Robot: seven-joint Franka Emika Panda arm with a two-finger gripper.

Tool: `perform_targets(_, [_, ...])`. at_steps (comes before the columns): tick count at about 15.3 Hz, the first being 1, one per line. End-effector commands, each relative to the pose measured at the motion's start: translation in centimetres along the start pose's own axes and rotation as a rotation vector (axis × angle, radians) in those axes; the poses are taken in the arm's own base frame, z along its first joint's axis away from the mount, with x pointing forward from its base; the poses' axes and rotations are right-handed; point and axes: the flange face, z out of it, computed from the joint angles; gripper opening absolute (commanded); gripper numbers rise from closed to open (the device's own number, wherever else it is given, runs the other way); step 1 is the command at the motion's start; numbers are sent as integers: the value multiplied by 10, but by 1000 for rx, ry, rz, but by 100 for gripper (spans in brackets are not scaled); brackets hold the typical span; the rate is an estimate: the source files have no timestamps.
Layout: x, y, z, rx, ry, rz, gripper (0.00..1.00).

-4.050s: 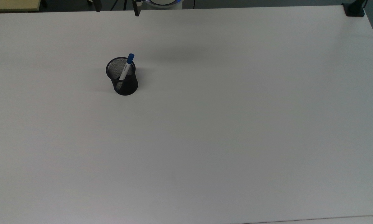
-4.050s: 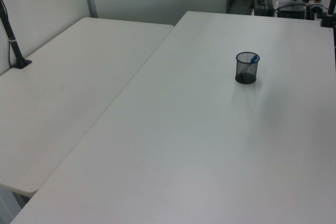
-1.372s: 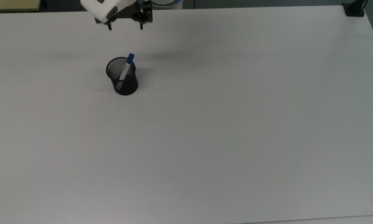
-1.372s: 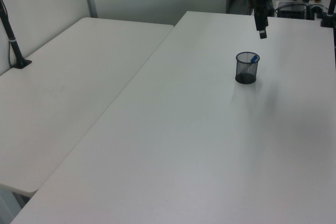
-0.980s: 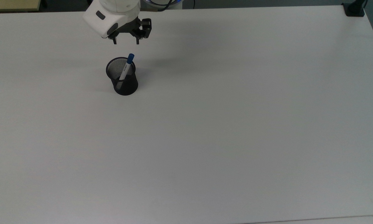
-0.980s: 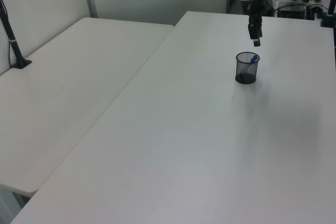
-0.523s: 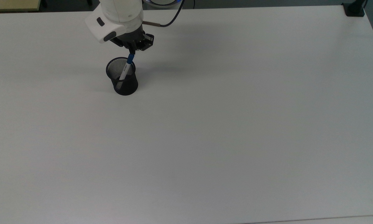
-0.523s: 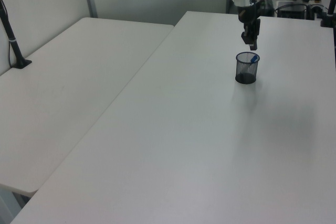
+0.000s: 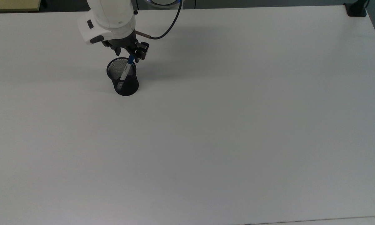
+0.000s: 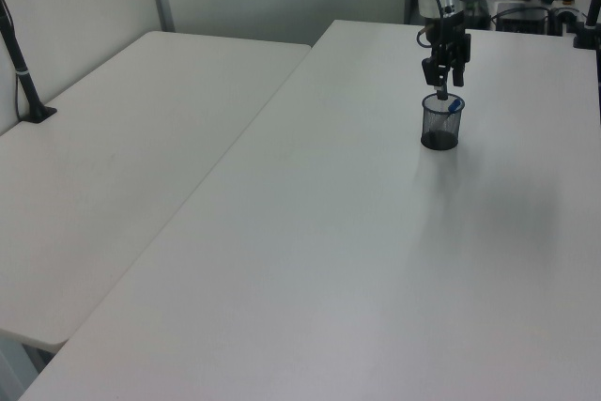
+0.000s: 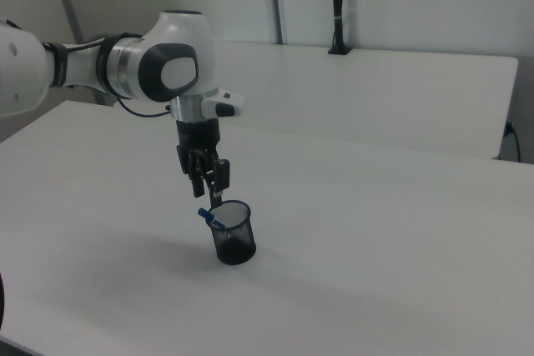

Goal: Remove the marker
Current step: 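Move the gripper down over the black mesh cup toward the marker, then close the gripper on the blue-capped marker inside the cup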

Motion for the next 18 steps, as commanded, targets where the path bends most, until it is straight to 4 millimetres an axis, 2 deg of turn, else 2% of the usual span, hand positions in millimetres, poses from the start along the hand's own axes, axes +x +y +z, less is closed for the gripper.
perform_targets(1, [-4,4,8,14,-8,32,65])
perform_targets(4, [-6,3,28,7,-33,54,65])
perform_targets(8, [-1,1,34,11,-25,68,65])
perform_targets(11, [-1,1,33,11,-22,66,50])
perform_targets(16, [-1,0,33,11,-23,63,18])
perform_targets(18, [0,0,33,11,-21,63,10])
